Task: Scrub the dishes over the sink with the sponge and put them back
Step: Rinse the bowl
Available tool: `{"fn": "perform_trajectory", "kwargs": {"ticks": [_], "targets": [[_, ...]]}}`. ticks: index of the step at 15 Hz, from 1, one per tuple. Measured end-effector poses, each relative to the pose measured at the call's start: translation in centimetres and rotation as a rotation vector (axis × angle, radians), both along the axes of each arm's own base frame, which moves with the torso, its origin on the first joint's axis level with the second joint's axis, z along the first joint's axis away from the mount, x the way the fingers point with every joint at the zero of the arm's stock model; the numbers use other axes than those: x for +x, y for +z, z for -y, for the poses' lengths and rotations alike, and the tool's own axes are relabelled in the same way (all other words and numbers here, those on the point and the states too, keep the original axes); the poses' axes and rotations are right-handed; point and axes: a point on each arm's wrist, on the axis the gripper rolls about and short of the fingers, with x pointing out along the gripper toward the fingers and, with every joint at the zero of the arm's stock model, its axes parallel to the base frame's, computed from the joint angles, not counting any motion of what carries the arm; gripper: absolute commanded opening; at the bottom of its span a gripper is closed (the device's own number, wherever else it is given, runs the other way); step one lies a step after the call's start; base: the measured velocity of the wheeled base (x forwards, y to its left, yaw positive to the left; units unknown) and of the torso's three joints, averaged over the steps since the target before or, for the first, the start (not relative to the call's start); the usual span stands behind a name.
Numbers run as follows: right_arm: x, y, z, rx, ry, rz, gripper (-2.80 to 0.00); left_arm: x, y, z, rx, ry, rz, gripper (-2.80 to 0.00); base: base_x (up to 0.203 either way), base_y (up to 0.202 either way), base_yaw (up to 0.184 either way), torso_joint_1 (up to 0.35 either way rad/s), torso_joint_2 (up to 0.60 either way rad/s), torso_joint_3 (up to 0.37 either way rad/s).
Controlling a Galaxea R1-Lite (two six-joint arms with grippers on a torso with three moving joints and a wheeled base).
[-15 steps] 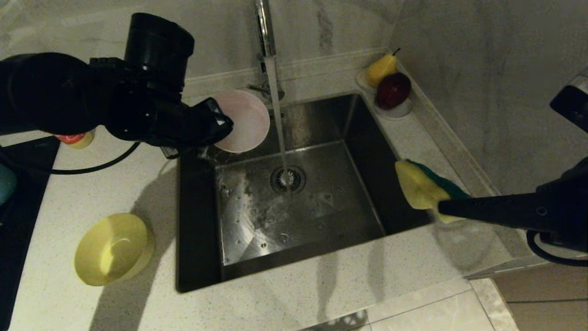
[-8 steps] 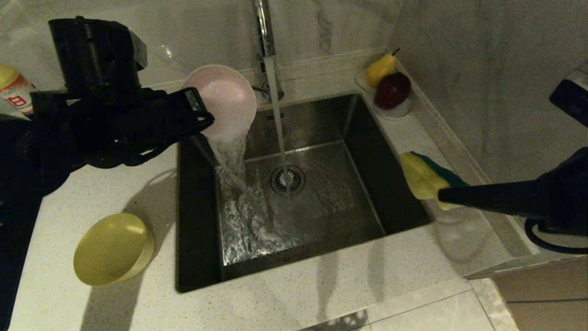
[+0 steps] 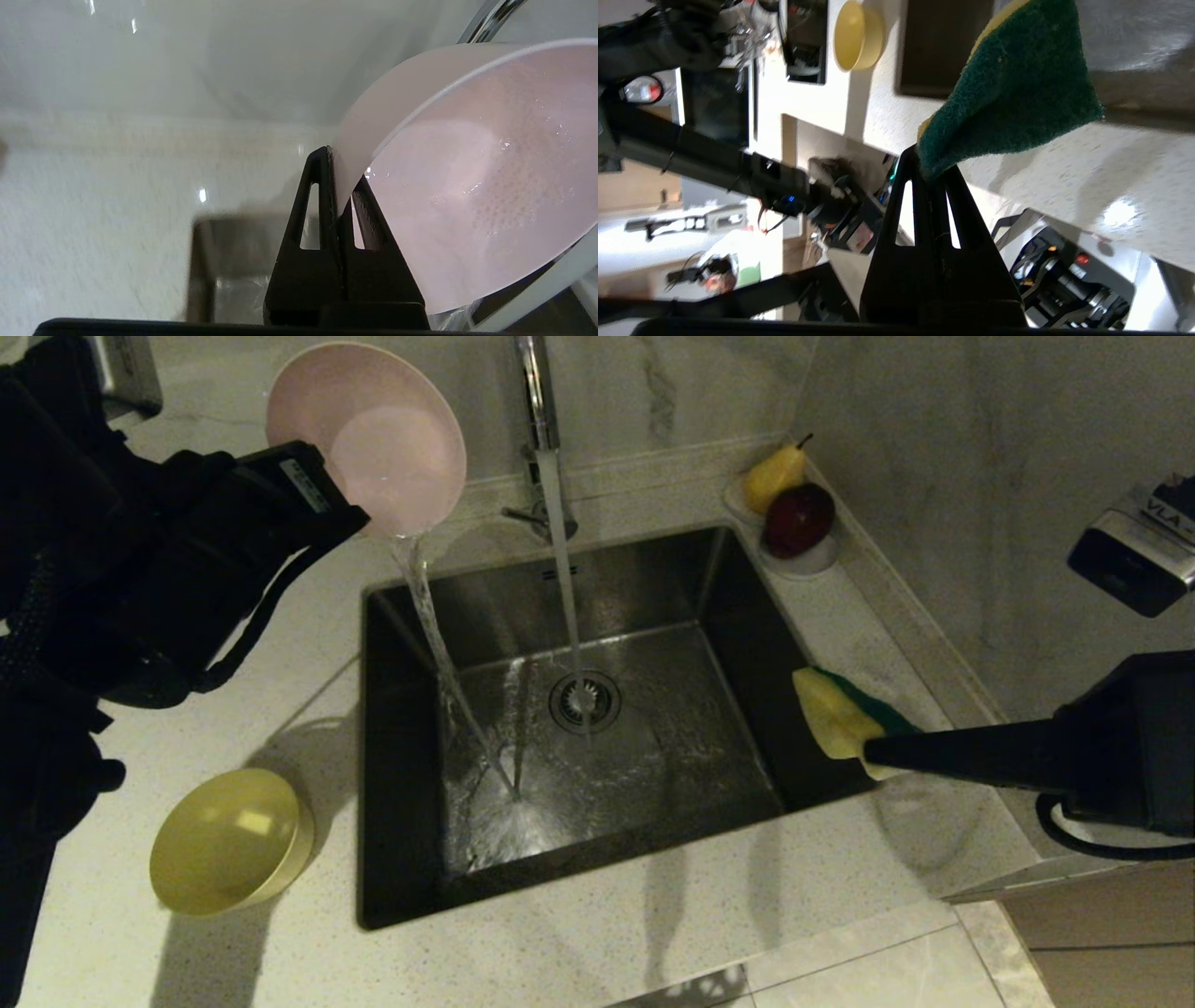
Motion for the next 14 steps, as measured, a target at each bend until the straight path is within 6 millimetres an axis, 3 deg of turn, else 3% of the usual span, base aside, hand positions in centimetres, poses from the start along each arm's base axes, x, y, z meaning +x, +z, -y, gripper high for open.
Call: {"fn": "perform_trajectory", "kwargs": {"ticks": [6,9,14], "targets": [[0.4,-0.5,-0.4,-0.005,0.033,-0.027,-2.8,-2.3,0.2,-0.5,0.064,-0.178,0.147,-2.8,0.0,0.0,0.0,0.0,0.0,0.0],[0.3,-0.5,-0.3,-0.005,0.033,-0.026,-2.8,-2.5,-0.1,-1.0,0.065,-0.182,0.143,-2.8,0.0,0.0,0.0,0.0,0.0,0.0],[0.0,-0.4,-0.1,-0.001,0.029,-0.022,-2.8,-1.6,-2.4,-1.9,0.091,-0.126,-0.094,-2.8,0.0,0.0,0.0,0.0,0.0,0.0]]}}
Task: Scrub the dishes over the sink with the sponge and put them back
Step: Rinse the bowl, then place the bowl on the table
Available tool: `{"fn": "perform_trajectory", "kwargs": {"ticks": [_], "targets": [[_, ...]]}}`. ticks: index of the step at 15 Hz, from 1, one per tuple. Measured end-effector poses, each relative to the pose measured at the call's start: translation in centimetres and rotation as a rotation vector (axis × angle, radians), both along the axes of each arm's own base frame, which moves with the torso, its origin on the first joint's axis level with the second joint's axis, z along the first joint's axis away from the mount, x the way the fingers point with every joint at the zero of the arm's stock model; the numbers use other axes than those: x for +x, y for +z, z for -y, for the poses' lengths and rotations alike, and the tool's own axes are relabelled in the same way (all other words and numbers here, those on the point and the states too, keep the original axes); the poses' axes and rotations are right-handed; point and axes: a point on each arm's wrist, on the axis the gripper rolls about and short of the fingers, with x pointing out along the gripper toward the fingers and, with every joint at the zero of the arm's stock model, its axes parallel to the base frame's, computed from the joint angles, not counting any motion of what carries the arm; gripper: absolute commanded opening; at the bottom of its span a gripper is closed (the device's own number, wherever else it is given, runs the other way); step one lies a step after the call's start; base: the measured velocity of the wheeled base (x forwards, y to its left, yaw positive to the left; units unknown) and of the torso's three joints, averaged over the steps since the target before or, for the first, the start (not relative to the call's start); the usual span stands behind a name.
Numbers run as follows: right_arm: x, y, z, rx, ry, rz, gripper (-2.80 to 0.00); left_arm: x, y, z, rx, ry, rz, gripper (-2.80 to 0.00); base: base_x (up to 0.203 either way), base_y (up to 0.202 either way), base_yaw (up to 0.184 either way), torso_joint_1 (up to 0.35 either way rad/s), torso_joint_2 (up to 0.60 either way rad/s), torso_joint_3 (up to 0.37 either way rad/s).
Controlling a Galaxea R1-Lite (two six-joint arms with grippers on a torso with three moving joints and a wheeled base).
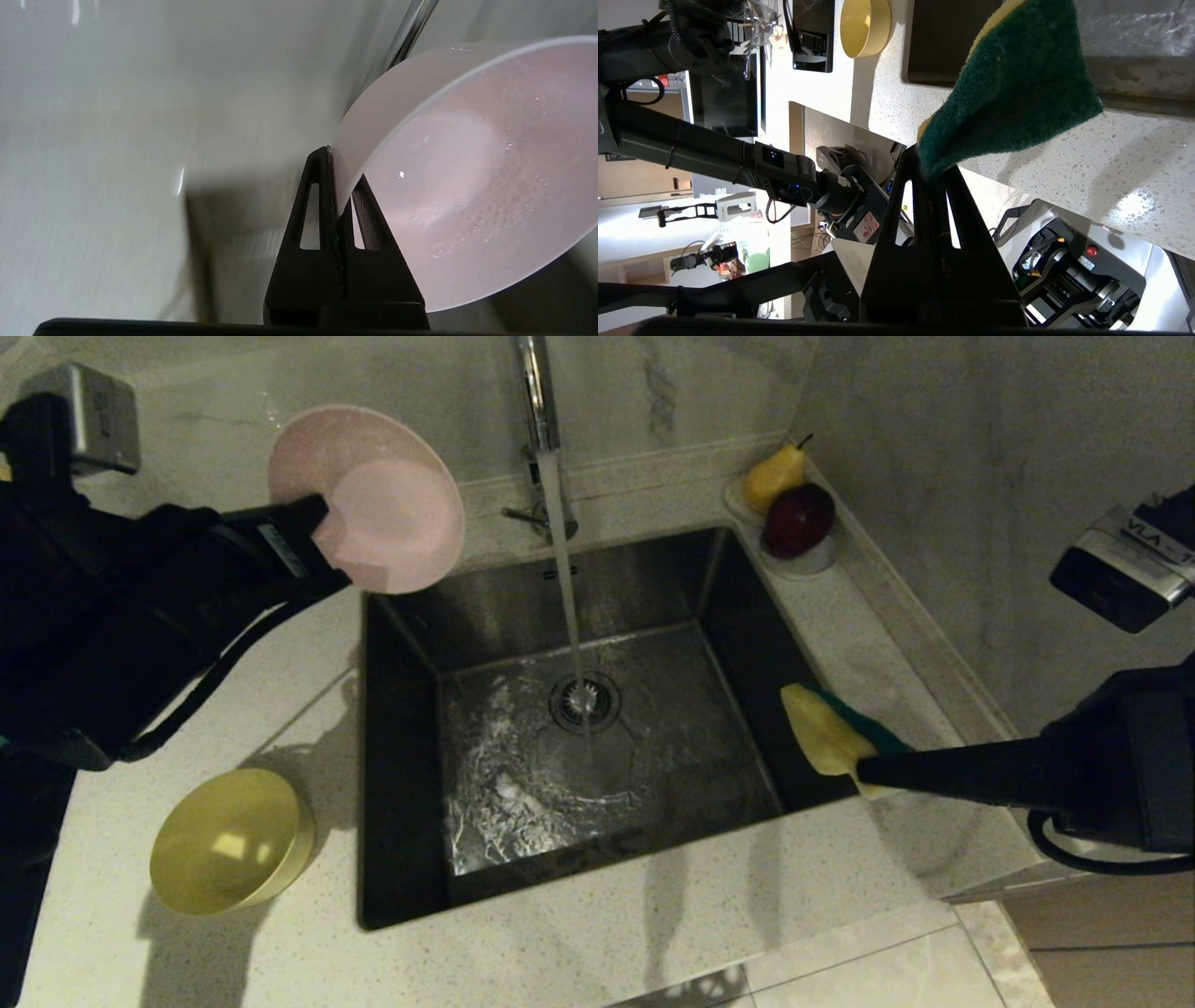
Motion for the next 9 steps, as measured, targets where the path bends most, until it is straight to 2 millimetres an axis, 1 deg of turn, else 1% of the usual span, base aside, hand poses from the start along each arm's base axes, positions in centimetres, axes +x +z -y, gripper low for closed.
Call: {"fn": "perform_trajectory", "kwargs": {"ticks": [2,3,6,9], "targets": [[-0.1,0.0,0.1,-0.001,-0.001,-0.002,-2.8,0.0,-1.0,-0.3,-0.007,0.008,-0.169,-2.8,0.0,0.0,0.0,0.0,0.0,0.0],[-0.2,0.0,0.2,-0.002,-0.004,-0.002,-2.8,0.0,-0.9,-0.5,-0.029,0.009,-0.252,-2.8,0.0,0.0,0.0,0.0,0.0,0.0],[-0.1,-0.4,0.5,-0.01,-0.026,-0.015,-2.8,-0.7,1.3,-1.4,-0.153,0.039,-0.478,-2.8,0.0,0.0,0.0,0.0,0.0,0.0],[-0.4,-0.8,1.1,-0.016,-0.043,-0.024,-2.8,-2.0,3.1,-3.3,-0.255,0.133,-0.696,-2.8,0.0,0.0,0.0,0.0,0.0,0.0]]}}
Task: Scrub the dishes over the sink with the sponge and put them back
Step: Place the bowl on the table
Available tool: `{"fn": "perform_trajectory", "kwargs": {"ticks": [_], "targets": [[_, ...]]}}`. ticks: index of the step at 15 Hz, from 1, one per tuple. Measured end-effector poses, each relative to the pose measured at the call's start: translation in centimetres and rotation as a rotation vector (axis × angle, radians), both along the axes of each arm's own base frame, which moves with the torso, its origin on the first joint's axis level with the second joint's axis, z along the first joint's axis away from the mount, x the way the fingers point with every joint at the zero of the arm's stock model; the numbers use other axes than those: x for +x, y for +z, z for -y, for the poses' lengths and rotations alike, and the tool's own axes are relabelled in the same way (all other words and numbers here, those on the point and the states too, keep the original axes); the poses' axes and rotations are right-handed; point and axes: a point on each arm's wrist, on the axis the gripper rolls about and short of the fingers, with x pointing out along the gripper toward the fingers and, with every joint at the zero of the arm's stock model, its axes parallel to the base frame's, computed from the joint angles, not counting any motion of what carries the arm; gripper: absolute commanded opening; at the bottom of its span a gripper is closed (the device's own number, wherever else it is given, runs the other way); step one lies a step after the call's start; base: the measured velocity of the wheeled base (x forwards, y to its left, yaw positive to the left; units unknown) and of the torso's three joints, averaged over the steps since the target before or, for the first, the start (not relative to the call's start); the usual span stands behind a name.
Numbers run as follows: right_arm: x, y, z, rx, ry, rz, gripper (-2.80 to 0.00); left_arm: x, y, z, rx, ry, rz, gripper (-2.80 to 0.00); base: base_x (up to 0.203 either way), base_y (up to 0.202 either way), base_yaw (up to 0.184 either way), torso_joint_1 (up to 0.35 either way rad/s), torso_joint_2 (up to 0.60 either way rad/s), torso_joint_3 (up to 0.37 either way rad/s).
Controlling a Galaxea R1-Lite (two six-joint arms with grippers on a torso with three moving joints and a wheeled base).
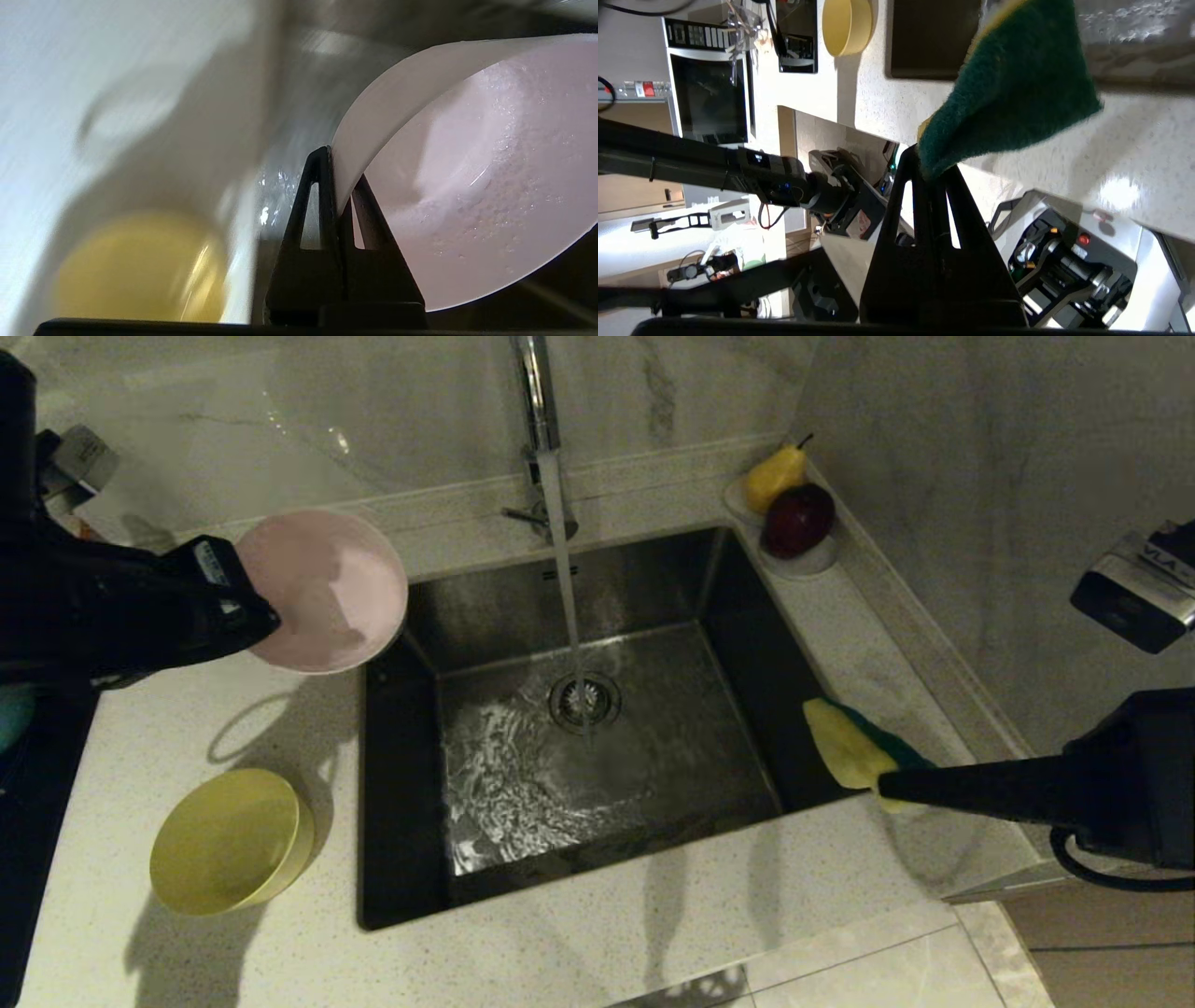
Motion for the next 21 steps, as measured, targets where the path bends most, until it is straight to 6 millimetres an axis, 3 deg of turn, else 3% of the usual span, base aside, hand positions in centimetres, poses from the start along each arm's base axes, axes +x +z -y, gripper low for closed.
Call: {"fn": "perform_trajectory", "kwargs": {"ticks": [3,9,12,17,21], "targets": [[-0.6,0.0,0.4,-0.005,-0.005,-0.007,-2.8,-0.5,0.0,-2.0,-0.069,0.135,-0.167,-2.8,0.0,0.0,0.0,0.0,0.0,0.0],[-0.5,-0.5,0.6,-0.017,-0.014,-0.01,-2.8,2.0,-0.9,-7.6,-0.204,0.425,-0.201,-2.8,0.0,0.0,0.0,0.0,0.0,0.0],[-0.1,-0.6,0.6,-0.022,-0.027,-0.013,-2.8,2.5,-1.2,-10.6,-0.336,0.47,-0.216,-2.8,0.0,0.0,0.0,0.0,0.0,0.0],[0.1,-0.8,0.5,-0.027,-0.03,-0.02,-2.8,2.6,-2.5,-16.2,-0.462,0.604,-0.232,-2.8,0.0,0.0,0.0,0.0,0.0,0.0],[0.3,-1.1,0.4,-0.033,-0.026,-0.032,-2.8,3.3,-4.9,-19.9,-0.505,0.697,-0.287,-2.8,0.0,0.0,0.0,0.0,0.0,0.0]]}}
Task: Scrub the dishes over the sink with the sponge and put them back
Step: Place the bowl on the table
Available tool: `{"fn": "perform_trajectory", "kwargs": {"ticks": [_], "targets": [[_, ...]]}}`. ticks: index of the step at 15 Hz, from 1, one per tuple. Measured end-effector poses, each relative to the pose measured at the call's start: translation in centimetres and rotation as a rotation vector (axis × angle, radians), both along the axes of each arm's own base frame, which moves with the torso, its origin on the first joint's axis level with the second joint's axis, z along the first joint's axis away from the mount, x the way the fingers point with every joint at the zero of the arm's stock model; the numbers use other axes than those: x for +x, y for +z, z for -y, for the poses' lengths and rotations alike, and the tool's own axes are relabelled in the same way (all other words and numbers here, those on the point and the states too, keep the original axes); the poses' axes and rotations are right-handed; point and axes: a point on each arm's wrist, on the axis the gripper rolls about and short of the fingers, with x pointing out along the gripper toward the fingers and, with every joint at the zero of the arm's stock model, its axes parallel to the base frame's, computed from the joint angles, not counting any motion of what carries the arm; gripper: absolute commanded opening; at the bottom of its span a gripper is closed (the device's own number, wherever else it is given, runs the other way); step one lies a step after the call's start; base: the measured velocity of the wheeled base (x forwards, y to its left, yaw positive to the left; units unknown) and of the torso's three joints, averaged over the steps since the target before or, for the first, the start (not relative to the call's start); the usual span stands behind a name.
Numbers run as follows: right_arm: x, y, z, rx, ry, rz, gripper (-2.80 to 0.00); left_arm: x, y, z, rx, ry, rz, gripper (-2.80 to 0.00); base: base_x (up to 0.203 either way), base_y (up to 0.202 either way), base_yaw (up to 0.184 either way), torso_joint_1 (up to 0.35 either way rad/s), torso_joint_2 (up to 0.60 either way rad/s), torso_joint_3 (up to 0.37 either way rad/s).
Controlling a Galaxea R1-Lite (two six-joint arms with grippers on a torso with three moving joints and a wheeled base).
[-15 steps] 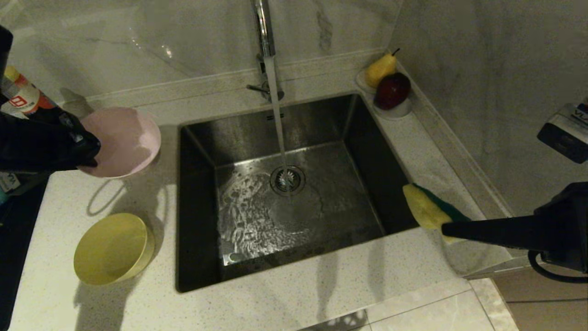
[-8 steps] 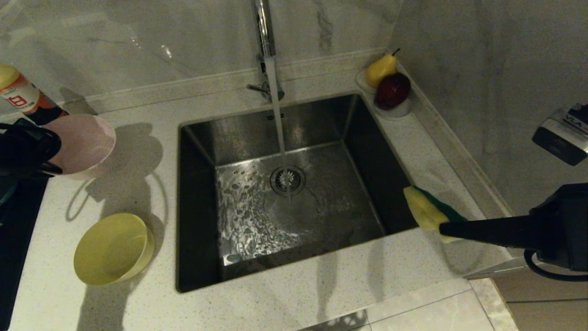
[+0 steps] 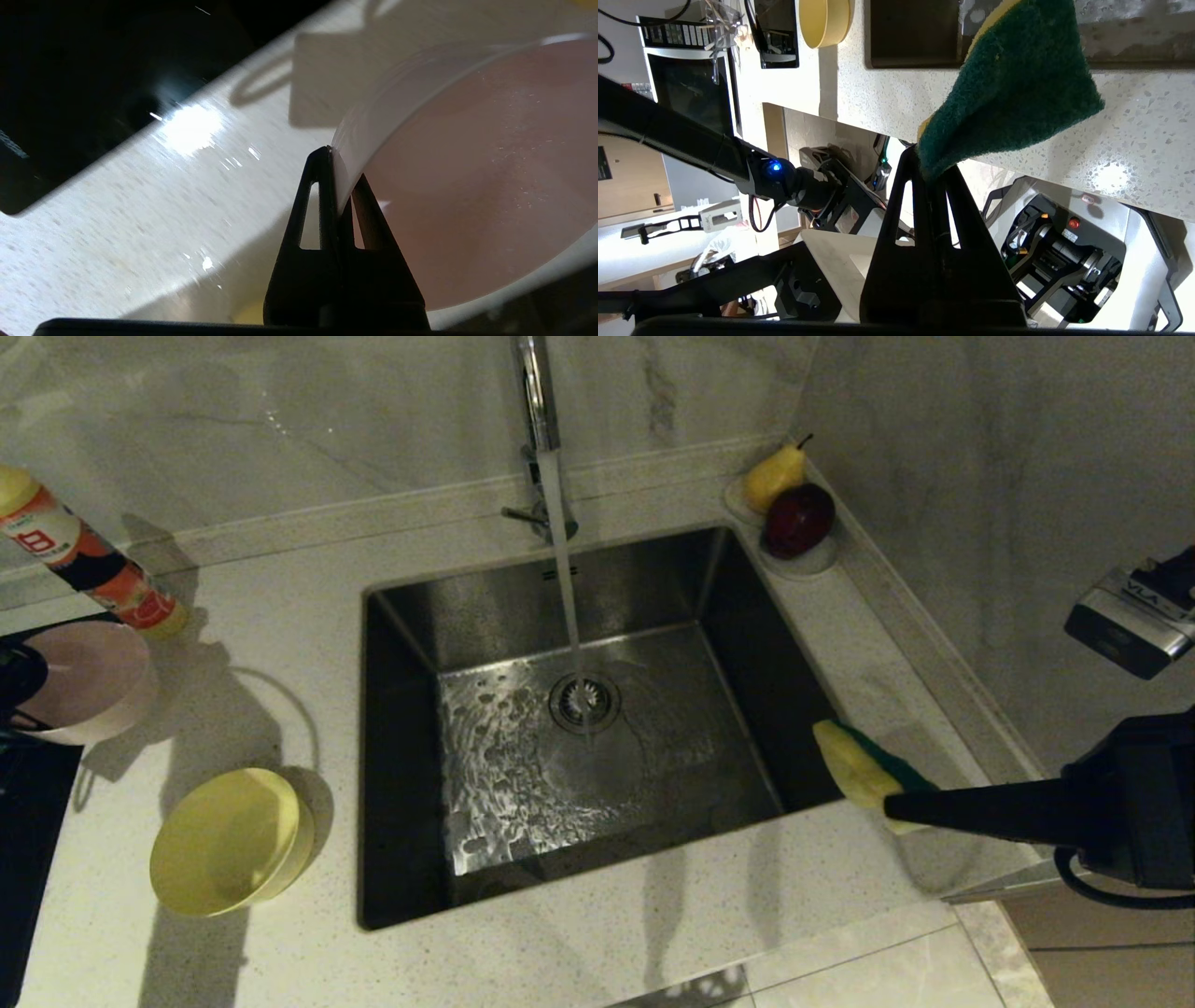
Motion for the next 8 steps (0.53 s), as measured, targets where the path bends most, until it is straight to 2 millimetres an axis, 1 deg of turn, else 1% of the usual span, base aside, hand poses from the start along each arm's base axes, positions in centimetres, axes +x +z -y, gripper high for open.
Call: {"fn": "perform_trajectory", "kwargs": {"ticks": [2,4,6,8], "targets": [[0.1,-0.1,-0.1,-0.001,0.003,-0.005,-2.8,0.6,-1.3,-0.9,-0.024,0.011,-0.034,-2.8,0.0,0.0,0.0,0.0,0.0,0.0],[0.1,-0.2,-0.1,-0.002,0.004,-0.007,-2.8,1.1,-2.1,-1.4,-0.059,-0.008,-0.042,-2.8,0.0,0.0,0.0,0.0,0.0,0.0],[-0.1,-0.2,0.0,-0.001,0.004,-0.006,-2.8,1.6,-2.5,-1.5,-0.101,-0.05,-0.022,-2.8,0.0,0.0,0.0,0.0,0.0,0.0],[-0.3,-0.1,0.1,0.002,0.008,-0.001,-2.8,2.1,-2.8,-1.9,-0.101,-0.06,-0.004,-2.8,0.0,0.0,0.0,0.0,0.0,0.0]]}}
